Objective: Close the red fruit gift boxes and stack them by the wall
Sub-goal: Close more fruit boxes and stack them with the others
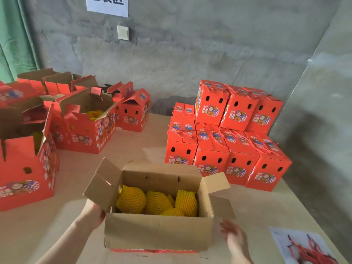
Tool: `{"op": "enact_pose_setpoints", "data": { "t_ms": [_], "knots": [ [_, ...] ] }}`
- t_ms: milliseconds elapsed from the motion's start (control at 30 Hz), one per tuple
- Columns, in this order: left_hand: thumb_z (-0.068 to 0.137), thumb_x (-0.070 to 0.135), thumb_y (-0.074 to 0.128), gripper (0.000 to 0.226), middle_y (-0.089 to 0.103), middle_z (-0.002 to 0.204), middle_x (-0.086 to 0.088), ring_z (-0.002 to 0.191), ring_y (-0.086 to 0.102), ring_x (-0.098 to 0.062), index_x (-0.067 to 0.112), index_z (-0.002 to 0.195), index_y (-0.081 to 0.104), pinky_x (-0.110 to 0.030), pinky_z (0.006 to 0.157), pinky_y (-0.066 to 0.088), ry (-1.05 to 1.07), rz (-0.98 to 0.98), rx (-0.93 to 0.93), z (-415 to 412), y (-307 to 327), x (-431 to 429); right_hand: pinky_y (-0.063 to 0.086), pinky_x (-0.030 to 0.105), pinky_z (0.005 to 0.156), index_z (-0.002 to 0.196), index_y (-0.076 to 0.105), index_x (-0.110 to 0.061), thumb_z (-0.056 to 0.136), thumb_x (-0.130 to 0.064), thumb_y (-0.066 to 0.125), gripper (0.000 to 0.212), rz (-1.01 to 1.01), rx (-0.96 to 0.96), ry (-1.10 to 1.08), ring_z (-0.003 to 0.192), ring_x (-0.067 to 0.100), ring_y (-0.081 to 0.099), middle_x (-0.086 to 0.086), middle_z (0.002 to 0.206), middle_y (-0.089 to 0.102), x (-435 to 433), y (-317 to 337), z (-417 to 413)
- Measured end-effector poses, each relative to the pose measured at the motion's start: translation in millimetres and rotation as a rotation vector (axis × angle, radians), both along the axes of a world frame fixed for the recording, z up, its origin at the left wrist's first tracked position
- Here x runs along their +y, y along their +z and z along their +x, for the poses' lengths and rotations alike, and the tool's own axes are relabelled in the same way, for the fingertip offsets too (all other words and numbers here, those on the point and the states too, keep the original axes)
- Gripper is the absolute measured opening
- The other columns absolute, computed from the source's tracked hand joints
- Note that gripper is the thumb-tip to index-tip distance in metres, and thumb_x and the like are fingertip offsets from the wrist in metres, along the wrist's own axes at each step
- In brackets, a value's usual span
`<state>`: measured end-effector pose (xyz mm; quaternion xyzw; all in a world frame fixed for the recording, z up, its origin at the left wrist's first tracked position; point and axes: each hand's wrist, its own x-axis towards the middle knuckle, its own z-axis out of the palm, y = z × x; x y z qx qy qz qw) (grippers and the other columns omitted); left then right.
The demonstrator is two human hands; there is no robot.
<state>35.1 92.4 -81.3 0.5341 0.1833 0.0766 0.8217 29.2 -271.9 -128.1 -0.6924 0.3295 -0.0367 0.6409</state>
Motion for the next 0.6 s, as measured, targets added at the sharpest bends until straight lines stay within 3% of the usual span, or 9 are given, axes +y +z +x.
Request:
{"op": "enact_pose_setpoints", "data": {
  "t_ms": [67, 133, 200, 267, 333, 367, 433, 500, 600],
  "knots": [
    [0.096, 0.013, 0.047, 0.016, 0.07, 0.064, 0.005, 0.052, 0.064, -0.005, 0.009, 0.092, 0.062, -0.019, 0.044, 0.05, -0.081, 0.156, -0.003, 1.8, -3.9, -4.7, 0.052, 0.039, 0.077, 0.116, 0.055, 0.0, 0.097, 0.0, 0.045, 0.021, 0.263, -0.023, 0.006, 0.09, 0.033, 0.06, 0.023, 0.106, 0.064, 14.5, 7.9, 3.2],
    [0.096, 0.016, 0.047, 0.023, 0.071, 0.1, 0.009, 0.086, 0.067, -0.005, 0.024, 0.113, 0.061, -0.025, 0.072, 0.055, -0.142, 0.301, -0.095, 5.4, -5.3, -0.6, 0.054, 0.033, 0.062, 0.113, 0.056, -0.005, 0.1, -0.007, 0.042, 0.019, 0.426, -0.067, -0.051, 0.079, 0.026, 0.058, 0.015, 0.092, 0.063, 27.8, 22.1, 12.6],
    [0.096, 0.013, 0.048, 0.038, 0.051, 0.136, 0.009, 0.121, 0.05, -0.008, 0.038, 0.123, 0.054, -0.032, 0.101, 0.043, -0.185, 0.448, -0.186, 4.4, 1.1, 6.2, 0.051, 0.036, 0.077, 0.109, 0.06, -0.012, 0.1, -0.02, 0.044, 0.02, 0.41, -0.149, 0.056, 0.085, 0.022, 0.059, 0.01, 0.1, 0.065, 39.5, 37.5, 20.0],
    [0.097, 0.005, 0.045, 0.043, 0.041, 0.143, 0.008, 0.127, 0.042, -0.01, 0.036, 0.125, 0.05, -0.019, 0.1, 0.039, -0.194, 0.592, -0.216, 6.3, 3.3, 6.5, 0.051, 0.036, 0.086, 0.116, 0.062, -0.021, 0.099, -0.024, 0.047, 0.024, 0.257, -0.284, 0.253, 0.092, 0.013, 0.065, 0.0, 0.108, 0.067, 45.3, 48.1, 22.9],
    [0.097, 0.002, 0.046, 0.038, 0.044, 0.141, 0.004, 0.118, 0.049, -0.013, 0.022, 0.128, 0.053, -0.004, 0.082, 0.042, -0.2, 0.719, -0.217, 10.2, 3.3, 3.2, 0.052, 0.031, 0.091, 0.13, 0.055, -0.016, 0.098, -0.013, 0.047, 0.033, 0.024, -0.398, 0.43, 0.105, 0.006, 0.063, 0.001, 0.124, 0.062, 42.7, 52.9, 23.9],
    [0.096, 0.002, 0.048, 0.035, 0.045, 0.14, 0.004, 0.117, 0.05, -0.013, 0.015, 0.128, 0.056, -0.003, 0.082, 0.041, -0.2, 0.826, -0.228, 11.9, 4.1, 2.5, 0.047, 0.031, 0.1, 0.135, 0.05, -0.011, 0.097, -0.006, 0.048, 0.039, -0.121, -0.44, 0.504, 0.119, 0.008, 0.056, 0.003, 0.136, 0.055, 39.1, 53.2, 25.0],
    [0.093, 0.001, 0.054, 0.032, 0.048, 0.138, 0.002, 0.123, 0.048, -0.014, 0.007, 0.124, 0.061, -0.013, 0.096, 0.036, -0.199, 1.081, -0.242, 17.6, 5.8, 4.8, 0.034, 0.017, 0.108, 0.136, 0.048, -0.006, 0.093, 0.002, 0.055, 0.045, -0.434, -0.51, 0.63, 0.131, 0.005, 0.042, 0.0, 0.143, 0.046, 34.0, 56.5, 29.4],
    [0.09, 0.0, 0.058, 0.03, 0.053, 0.135, -0.006, 0.126, 0.047, -0.021, 0.0, 0.12, 0.063, -0.025, 0.106, 0.03, -0.219, 1.286, -0.275, 22.2, 8.2, 6.5, 0.025, 0.002, 0.103, 0.134, 0.052, -0.01, 0.091, 0.0, 0.058, 0.044, -0.654, -0.534, 0.754, 0.13, -0.006, 0.037, -0.01, 0.139, 0.045, 31.4, 61.6, 34.7],
    [0.086, -0.005, 0.063, 0.025, 0.061, 0.125, -0.014, 0.121, 0.051, -0.03, -0.005, 0.11, 0.067, -0.034, 0.106, 0.036, -0.199, 1.469, -0.326, 24.2, 10.3, 4.2, 0.011, -0.002, 0.103, 0.134, 0.054, -0.017, 0.097, -0.012, 0.053, 0.037, -0.891, -0.481, 0.926, 0.134, -0.006, 0.026, -0.021, 0.138, 0.04, 26.0, 65.2, 43.1]
  ]
}}
